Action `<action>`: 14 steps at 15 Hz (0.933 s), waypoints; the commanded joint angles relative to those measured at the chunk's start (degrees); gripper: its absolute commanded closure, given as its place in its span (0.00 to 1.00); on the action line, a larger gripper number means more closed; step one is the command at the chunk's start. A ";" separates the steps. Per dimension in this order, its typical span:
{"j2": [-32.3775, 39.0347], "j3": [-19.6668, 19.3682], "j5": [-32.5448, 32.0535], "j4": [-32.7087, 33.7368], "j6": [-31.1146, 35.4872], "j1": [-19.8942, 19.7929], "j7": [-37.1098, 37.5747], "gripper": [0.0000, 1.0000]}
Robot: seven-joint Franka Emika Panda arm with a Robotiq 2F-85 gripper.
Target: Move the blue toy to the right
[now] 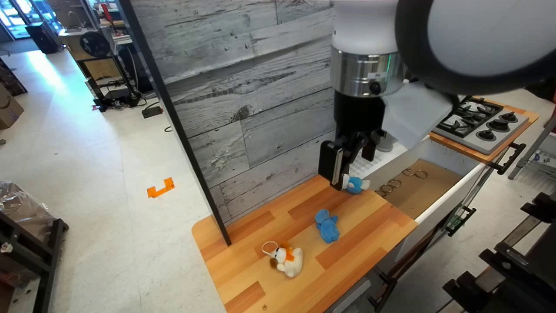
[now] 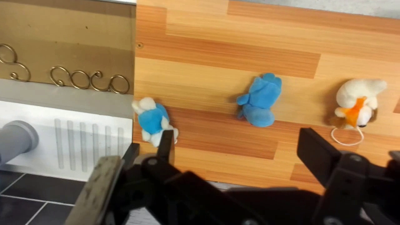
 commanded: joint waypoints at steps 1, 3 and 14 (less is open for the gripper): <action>6.09 0.12 2.70 5.01 3.60 0.90 -4.63 0.00; 8.79 1.33 4.11 7.24 3.49 0.11 -7.39 0.00; 21.11 4.96 9.53 20.18 -6.16 -1.44 -18.38 0.00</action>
